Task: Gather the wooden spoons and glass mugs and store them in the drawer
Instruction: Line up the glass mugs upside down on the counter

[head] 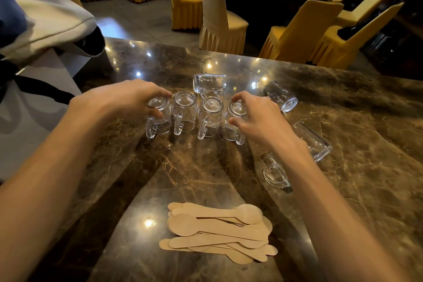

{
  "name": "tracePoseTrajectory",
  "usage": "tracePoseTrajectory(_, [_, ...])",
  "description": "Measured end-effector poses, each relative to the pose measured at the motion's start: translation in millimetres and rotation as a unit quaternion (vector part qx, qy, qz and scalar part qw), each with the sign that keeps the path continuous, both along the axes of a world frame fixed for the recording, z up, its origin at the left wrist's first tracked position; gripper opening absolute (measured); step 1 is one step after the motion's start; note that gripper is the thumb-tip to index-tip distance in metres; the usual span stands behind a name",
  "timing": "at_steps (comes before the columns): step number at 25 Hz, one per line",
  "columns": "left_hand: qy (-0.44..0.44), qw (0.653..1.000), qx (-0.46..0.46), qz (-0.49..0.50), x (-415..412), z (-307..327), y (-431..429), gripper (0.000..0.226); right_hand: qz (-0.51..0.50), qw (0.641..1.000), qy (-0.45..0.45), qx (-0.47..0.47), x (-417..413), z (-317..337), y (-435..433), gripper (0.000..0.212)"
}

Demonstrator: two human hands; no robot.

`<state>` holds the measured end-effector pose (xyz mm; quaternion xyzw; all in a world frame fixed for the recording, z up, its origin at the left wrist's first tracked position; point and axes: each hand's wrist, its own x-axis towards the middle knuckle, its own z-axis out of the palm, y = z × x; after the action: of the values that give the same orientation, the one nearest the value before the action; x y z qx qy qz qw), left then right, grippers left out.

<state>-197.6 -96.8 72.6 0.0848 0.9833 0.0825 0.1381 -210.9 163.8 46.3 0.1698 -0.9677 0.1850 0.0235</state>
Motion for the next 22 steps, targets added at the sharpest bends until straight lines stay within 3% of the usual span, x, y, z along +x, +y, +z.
tracePoseTrajectory(6, [0.002,0.999,0.023,0.028,5.3,-0.2,5.4,0.051,0.005,1.0,0.004,-0.009,0.1,-2.4,2.8,0.051])
tracePoseTrajectory(10, [0.119,0.99,0.035,0.073,-2.6,0.4,16.3,0.047,0.007,0.999,-0.017,-0.03,-4.9,-0.3,10.8,0.062])
tracePoseTrajectory(13, [0.173,0.977,0.108,0.057,-25.3,0.9,26.9,0.052,-0.02,0.994,-0.016,-0.104,-13.4,0.8,25.0,0.055])
tracePoseTrajectory(17, [0.133,0.975,0.172,0.048,-69.5,-6.4,44.2,0.059,-0.1,0.979,0.034,-0.177,-33.7,-1.8,51.3,0.042])
tracePoseTrajectory(22, [0.068,0.98,0.177,0.057,-114.1,-28.3,61.9,0.071,-0.182,0.967,0.039,-0.176,-60.0,-9.8,78.3,0.048])
